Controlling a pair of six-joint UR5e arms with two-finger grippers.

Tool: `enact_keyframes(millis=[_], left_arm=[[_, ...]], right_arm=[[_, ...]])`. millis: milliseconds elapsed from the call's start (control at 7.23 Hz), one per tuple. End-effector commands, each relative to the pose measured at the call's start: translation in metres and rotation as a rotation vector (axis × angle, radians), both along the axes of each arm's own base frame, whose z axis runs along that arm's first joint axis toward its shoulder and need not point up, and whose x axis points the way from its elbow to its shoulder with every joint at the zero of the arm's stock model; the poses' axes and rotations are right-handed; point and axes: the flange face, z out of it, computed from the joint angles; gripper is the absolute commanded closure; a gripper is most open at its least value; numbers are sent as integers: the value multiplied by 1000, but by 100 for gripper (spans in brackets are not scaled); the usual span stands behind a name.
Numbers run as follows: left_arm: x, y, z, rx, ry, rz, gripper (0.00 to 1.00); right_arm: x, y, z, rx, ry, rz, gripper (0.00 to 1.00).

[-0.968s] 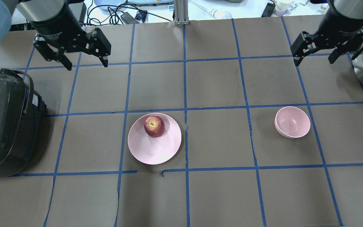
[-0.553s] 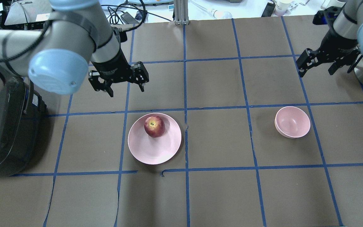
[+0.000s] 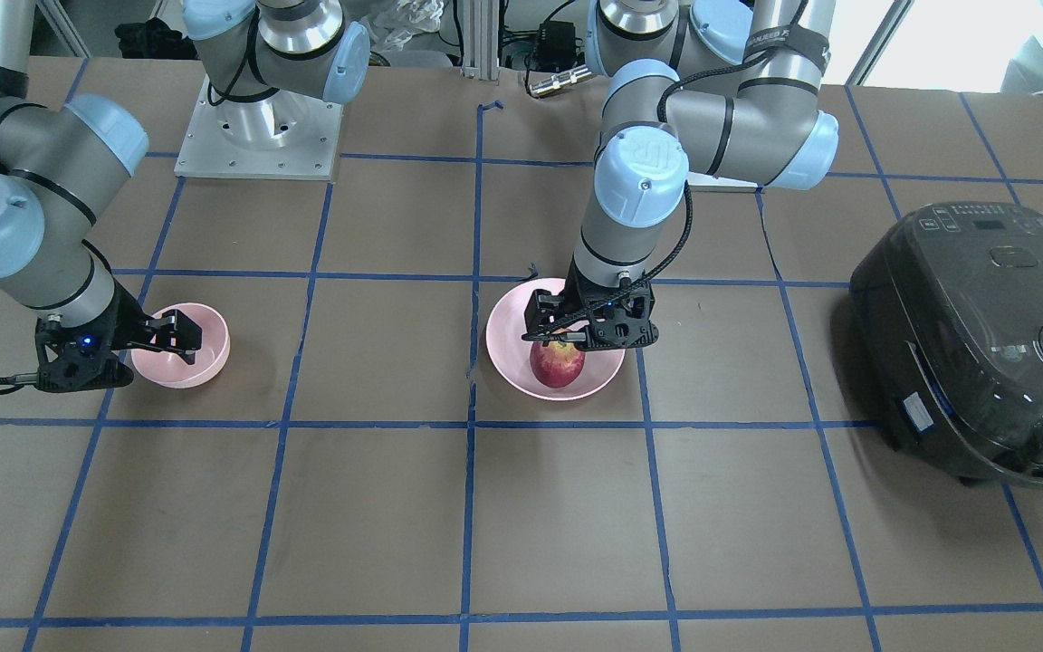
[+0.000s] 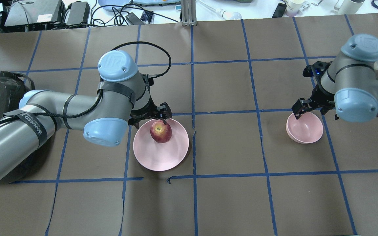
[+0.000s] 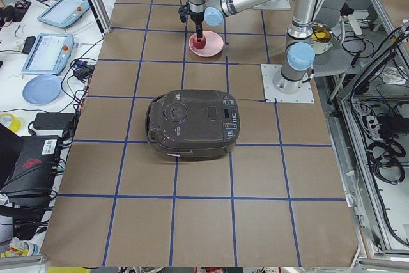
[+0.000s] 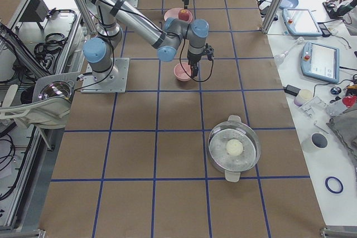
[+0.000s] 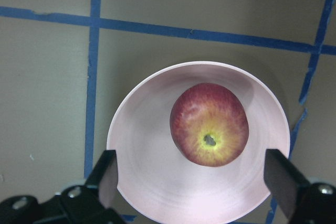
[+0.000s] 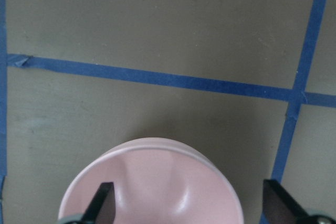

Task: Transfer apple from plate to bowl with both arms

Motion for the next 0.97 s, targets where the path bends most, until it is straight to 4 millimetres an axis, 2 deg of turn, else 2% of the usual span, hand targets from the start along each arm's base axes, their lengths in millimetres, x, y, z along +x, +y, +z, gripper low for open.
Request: enact_keyframes(millis=[0,138,277,415,553,691,830], left_arm=[[-20,3,-22,6,-3,-9,0],[-21,0,-27,2,-2,-13,0],[-22,-6,-35,-13,0,-51,0],[-23,-8,-39,-11,-3,-134,0],[-21,-8,-43,-4,-5,-127,0],[-22,-7,-46,3,-7,-142,0],[-21,-7,-48,7,-6,-139,0]], right_arm=[[-29,4,-15,2,-12,32,0],[-38,5,-23,17,-20,35,0],[-39,7,-28,32,-28,30,0],[-39,7,-29,36,-30,29,22],[-39,7,-28,37,-28,20,78],[-40,5,-25,31,-24,21,100],[-38,8,-30,49,-35,22,100]])
